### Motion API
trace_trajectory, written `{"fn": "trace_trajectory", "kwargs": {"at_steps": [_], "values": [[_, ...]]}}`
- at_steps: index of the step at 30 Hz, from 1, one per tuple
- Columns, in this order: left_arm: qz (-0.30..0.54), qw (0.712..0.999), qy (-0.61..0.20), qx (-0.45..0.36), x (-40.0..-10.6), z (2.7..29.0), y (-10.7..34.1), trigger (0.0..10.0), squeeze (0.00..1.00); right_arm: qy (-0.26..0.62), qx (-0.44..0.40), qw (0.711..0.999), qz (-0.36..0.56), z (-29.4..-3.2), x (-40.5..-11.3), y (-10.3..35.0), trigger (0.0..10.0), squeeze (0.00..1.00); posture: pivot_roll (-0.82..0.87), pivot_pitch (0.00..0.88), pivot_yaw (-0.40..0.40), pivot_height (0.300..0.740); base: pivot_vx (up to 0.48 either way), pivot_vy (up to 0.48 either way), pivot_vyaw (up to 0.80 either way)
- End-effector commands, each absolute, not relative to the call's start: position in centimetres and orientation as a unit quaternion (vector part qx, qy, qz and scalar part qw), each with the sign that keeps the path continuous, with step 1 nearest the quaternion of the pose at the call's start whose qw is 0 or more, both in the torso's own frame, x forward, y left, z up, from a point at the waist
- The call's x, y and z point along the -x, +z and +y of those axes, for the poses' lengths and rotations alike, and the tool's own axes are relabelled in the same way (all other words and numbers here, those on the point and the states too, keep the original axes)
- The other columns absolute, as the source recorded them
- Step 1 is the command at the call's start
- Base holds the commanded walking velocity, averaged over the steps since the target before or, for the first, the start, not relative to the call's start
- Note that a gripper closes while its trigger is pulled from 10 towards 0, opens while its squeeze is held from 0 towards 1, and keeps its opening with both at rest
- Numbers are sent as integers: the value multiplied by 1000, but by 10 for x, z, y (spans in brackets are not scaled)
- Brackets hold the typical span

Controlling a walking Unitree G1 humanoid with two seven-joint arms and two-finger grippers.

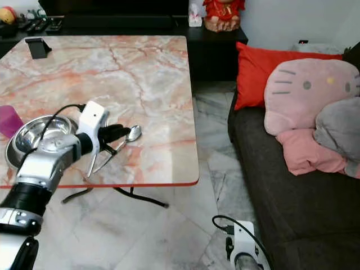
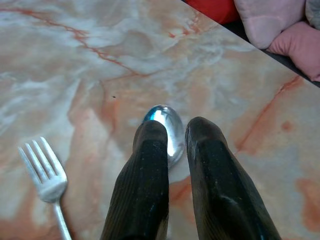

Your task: Setting the table

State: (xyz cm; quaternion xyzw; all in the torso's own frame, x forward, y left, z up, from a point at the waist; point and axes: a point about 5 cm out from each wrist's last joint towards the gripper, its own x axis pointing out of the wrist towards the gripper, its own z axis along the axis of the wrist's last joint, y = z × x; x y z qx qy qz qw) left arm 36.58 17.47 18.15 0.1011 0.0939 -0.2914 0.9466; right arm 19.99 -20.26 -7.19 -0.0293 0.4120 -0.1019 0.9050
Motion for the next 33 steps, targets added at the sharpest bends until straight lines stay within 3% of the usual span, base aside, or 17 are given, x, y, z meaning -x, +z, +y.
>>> {"fn": "trace_trajectory", "kwargs": {"at_steps": [1, 8, 11, 18, 33], "values": [[99, 943, -299, -110, -367, 176, 180, 10000, 0, -104, 26, 901, 420, -202, -196, -74, 10000, 0, 32, 97, 2, 740, 0, 0, 0], [76, 915, -375, -130, -361, 165, 177, 10000, 0, -104, 27, 901, 420, -202, -196, -74, 10000, 0, 35, 96, 0, 740, 0, 0, 0], [95, 908, -363, -186, -363, 165, 166, 10000, 0, -105, 27, 901, 420, -202, -196, -74, 10000, 0, 39, 94, 5, 740, 0, 0, 0], [106, 909, -333, -226, -369, 167, 157, 10000, 0, -99, 31, 902, 419, -200, -196, -74, 10000, 0, 38, 92, 7, 740, 0, 0, 0], [106, 927, -308, -184, -374, 179, 147, 10000, 0, -97, 34, 902, 420, -200, -196, -74, 10000, 0, 35, 78, 8, 740, 0, 0, 0]]}}
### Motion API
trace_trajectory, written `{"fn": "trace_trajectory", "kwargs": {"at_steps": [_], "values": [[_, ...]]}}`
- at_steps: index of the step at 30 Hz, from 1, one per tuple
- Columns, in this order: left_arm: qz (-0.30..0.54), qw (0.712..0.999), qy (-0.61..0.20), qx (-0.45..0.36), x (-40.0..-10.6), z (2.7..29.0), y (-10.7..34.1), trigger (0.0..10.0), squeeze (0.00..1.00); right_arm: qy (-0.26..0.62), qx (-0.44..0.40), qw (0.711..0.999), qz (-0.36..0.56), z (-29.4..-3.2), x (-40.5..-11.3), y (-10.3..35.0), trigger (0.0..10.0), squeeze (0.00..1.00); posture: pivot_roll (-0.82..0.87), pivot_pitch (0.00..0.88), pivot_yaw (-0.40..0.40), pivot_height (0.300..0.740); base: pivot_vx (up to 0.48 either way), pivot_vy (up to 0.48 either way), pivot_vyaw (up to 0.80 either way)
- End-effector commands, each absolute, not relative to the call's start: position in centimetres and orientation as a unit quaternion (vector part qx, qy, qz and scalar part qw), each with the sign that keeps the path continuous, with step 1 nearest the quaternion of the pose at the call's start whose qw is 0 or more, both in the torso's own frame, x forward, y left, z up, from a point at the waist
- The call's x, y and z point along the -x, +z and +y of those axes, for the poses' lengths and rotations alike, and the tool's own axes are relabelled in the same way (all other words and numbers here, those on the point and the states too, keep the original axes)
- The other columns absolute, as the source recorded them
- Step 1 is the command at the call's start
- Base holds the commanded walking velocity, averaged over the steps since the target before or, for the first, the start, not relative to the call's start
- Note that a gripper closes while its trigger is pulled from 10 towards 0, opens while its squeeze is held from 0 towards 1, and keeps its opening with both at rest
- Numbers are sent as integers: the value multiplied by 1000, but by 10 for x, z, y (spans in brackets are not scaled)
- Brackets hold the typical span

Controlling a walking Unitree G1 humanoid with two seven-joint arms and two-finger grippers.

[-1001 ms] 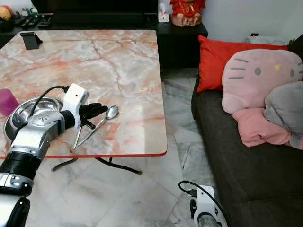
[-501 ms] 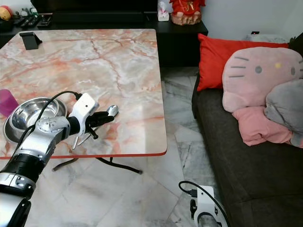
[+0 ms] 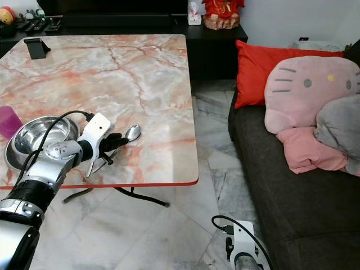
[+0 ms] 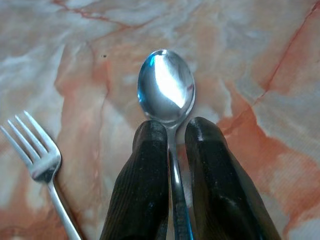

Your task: Setting the table

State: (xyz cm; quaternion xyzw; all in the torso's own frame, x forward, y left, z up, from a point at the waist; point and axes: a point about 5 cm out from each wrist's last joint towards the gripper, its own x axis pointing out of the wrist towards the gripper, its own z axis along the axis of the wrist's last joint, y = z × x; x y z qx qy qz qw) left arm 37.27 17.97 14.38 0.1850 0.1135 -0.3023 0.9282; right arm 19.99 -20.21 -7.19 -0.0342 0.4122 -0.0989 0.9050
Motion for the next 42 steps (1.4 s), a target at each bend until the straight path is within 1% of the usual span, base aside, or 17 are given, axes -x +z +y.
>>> {"fn": "trace_trajectory", "kwargs": {"at_steps": [1, 4, 13, 19, 29, 33, 35, 37, 42], "values": [[106, 927, -311, -181, -374, 179, 146, 10000, 0, -96, 34, 902, 420, -200, -196, -74, 10000, 0, 35, 78, 8, 740, 0, 0, 0], [104, 929, -316, -164, -373, 180, 144, 10000, 0, -97, 34, 902, 419, -200, -197, -74, 10000, 0, 34, 75, 9, 740, 0, 0, 0], [107, 925, -327, -162, -372, 184, 142, 10000, 0, -96, 35, 902, 419, -200, -197, -74, 10000, 0, 32, 66, 10, 740, 0, 0, 0], [114, 919, -339, -165, -369, 181, 136, 10000, 0, -96, 35, 902, 419, -200, -196, -74, 10000, 0, 29, 70, 11, 740, 0, 0, 0], [110, 918, -345, -162, -369, 172, 130, 10000, 0, -99, 33, 901, 420, -201, -193, -76, 10000, 0, 25, 76, 12, 740, 0, 0, 0], [102, 926, -328, -159, -371, 168, 129, 10000, 0, -99, 33, 901, 421, -201, -193, -76, 10000, 0, 25, 76, 12, 740, 0, 0, 0], [95, 929, -314, -170, -372, 168, 130, 10000, 0, -99, 33, 901, 420, -201, -193, -76, 10000, 0, 26, 79, 13, 740, 0, 0, 0], [76, 938, -301, -154, -376, 169, 137, 10000, 0, -100, 32, 901, 421, -201, -193, -76, 10000, 0, 22, 83, 14, 740, 0, 0, 0], [67, 940, -299, -150, -378, 170, 143, 10000, 0, -100, 32, 901, 421, -200, -193, -76, 10000, 0, 25, 89, 14, 740, 0, 0, 0]]}}
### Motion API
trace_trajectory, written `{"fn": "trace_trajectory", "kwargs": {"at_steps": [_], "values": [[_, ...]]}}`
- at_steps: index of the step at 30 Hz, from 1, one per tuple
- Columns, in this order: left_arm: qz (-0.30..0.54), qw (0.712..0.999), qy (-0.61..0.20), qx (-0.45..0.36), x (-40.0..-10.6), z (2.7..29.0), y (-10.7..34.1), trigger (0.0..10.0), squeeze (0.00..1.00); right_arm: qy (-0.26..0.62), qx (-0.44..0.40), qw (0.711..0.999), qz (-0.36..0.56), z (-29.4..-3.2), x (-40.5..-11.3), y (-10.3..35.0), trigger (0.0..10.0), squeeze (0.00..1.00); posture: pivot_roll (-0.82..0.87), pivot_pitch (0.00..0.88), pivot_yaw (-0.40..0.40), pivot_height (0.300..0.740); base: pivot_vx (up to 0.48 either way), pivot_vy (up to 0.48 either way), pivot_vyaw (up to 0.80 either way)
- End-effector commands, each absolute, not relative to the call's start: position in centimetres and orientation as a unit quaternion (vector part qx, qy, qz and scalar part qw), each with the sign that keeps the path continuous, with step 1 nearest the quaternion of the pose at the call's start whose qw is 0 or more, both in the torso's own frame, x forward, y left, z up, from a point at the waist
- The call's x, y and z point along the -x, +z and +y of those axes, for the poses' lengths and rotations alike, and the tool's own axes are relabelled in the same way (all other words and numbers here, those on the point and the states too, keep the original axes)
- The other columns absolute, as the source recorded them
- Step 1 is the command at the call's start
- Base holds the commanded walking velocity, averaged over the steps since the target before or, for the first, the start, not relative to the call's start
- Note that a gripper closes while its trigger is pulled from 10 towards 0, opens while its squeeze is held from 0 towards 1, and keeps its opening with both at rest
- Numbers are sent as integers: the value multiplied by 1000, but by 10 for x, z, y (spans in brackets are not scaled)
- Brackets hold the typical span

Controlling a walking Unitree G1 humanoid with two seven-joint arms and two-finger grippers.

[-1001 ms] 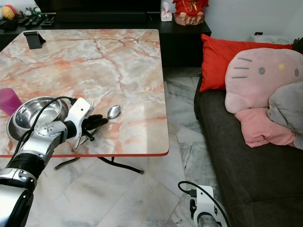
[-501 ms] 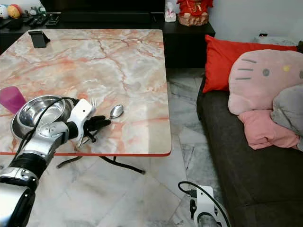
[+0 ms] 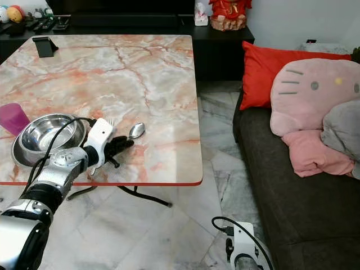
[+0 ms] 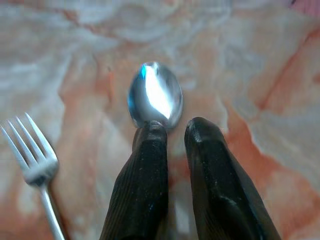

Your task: Setting the table

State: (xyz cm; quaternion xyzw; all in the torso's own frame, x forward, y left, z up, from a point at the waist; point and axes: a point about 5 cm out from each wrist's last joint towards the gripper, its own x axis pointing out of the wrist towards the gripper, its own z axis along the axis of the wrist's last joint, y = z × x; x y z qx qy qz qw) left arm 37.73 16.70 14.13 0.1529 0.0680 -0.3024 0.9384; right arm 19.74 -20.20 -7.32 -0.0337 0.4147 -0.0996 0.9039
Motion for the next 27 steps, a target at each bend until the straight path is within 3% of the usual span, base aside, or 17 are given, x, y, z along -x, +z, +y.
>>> {"fn": "trace_trajectory", "kwargs": {"at_steps": [1, 27], "values": [[67, 939, -301, -149, -378, 170, 143, 10000, 0, -100, 32, 901, 421, -200, -193, -76, 10000, 0, 25, 89, 14, 740, 0, 0, 0], [85, 938, -295, -160, -376, 171, 133, 10000, 0, -100, 32, 901, 420, -200, -193, -76, 10000, 0, 21, 96, 15, 740, 0, 0, 0]]}}
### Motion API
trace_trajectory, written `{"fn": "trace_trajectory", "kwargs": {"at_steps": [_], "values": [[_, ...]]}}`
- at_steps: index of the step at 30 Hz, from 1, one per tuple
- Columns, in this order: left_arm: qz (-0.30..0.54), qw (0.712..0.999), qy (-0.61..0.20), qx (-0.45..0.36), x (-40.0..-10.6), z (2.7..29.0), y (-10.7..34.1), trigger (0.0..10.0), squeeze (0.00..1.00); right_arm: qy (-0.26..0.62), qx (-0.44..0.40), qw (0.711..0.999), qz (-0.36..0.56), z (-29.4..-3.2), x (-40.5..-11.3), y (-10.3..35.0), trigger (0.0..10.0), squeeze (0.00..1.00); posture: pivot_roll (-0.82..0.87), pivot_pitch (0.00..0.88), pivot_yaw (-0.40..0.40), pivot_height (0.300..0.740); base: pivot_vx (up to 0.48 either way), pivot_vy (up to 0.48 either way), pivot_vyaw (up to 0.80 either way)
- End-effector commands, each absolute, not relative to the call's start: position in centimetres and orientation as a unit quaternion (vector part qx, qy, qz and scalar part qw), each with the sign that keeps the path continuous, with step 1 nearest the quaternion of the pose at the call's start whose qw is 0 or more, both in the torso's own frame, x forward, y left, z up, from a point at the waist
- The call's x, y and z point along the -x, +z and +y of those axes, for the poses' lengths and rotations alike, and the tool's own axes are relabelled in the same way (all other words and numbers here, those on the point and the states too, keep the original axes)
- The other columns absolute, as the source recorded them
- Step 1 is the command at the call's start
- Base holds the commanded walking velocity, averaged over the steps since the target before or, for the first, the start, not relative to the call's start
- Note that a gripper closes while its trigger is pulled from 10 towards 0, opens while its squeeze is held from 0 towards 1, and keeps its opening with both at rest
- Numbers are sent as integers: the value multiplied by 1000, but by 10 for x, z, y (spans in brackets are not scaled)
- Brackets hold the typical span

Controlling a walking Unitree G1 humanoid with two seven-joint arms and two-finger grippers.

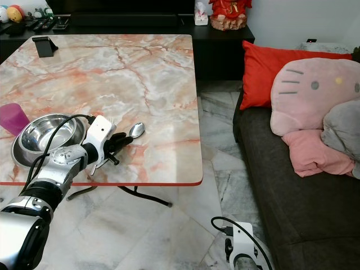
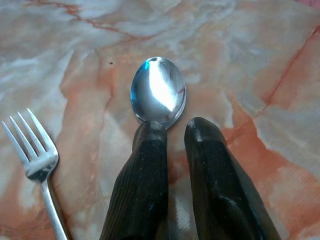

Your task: Setting the table

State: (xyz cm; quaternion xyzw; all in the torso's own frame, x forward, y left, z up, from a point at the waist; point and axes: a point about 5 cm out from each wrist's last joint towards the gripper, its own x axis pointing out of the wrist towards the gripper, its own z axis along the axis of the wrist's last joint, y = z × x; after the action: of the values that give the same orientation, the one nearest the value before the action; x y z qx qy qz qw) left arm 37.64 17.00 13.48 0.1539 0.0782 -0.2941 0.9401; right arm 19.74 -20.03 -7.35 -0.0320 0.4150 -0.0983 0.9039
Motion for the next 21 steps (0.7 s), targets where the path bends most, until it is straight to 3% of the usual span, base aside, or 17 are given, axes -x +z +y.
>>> {"fn": "trace_trajectory", "kwargs": {"at_steps": [1, 21], "values": [[85, 938, -294, -160, -376, 171, 133, 10000, 0, -100, 32, 901, 420, -200, -193, -76, 10000, 0, 21, 96, 15, 740, 0, 0, 0], [105, 935, -296, -163, -372, 169, 121, 10000, 0, -99, 32, 901, 421, -200, -192, -76, 10000, 0, 19, 101, 14, 740, 0, 0, 0]]}}
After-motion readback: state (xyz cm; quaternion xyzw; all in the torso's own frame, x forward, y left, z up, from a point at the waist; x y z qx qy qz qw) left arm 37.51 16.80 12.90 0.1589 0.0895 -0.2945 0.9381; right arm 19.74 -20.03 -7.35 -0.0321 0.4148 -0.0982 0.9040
